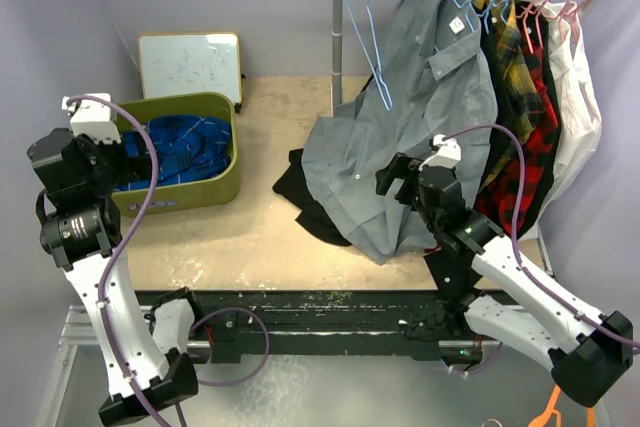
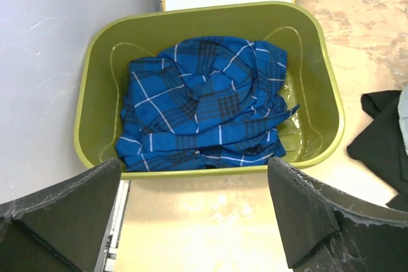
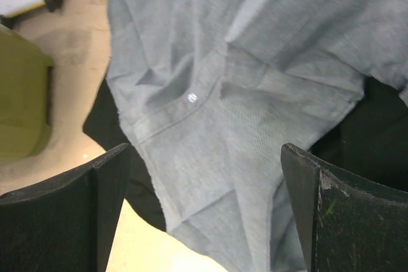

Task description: Place the shirt on the hanger

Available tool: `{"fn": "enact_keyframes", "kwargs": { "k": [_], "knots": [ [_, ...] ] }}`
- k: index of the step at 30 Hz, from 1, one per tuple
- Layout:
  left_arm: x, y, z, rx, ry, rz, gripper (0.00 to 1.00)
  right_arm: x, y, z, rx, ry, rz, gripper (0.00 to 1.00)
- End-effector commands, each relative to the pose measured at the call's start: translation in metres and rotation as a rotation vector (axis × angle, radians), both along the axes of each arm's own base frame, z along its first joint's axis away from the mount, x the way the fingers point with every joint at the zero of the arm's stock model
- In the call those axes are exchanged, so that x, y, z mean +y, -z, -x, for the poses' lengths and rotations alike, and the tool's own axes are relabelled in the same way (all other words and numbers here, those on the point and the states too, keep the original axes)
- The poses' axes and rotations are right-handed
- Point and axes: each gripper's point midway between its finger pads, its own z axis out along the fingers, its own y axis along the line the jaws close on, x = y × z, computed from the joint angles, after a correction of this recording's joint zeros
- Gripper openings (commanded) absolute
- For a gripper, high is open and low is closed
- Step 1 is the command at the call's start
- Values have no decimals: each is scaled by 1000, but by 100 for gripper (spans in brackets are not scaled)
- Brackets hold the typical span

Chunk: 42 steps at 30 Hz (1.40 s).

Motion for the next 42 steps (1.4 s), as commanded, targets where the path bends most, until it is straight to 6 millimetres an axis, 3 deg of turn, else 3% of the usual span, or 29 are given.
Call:
{"fn": "enact_keyframes", "kwargs": {
  "k": [1,5,9,12,16,20,25,28,35,39,42],
  "knots": [
    [9,-6,-14,11,27,-89,99,30,-39,-12,-134,-124,-88,100],
    [-4,15,-18,62,140,-97,99,47,-64,-7,-218,-217,-148,97],
    [-11,56,-26,202,230,-40,99,49,-95,-6,-319,-229,-197,97],
    [-14,76,-32,290,287,-2,99,54,-102,-7,-321,-261,-171,97],
    [-12,82,-45,328,340,-6,99,59,-105,-5,-347,-303,-162,97],
    [8,106,-74,441,386,-37,99,65,-98,-2,-345,-326,-189,96],
    [50,164,-123,564,346,-85,99,82,-92,2,-335,-411,-209,94],
    [59,193,-146,626,370,-45,100,86,-96,2,-348,-429,-199,94],
    [41,265,-171,716,436,-42,99,92,-109,1,-401,-464,-205,93],
    [13,301,-171,775,496,-36,100,105,-115,4,-423,-531,-228,92],
    [-8,317,-167,801,551,10,74,108,-118,4,-425,-542,-228,92]
  ]
}}
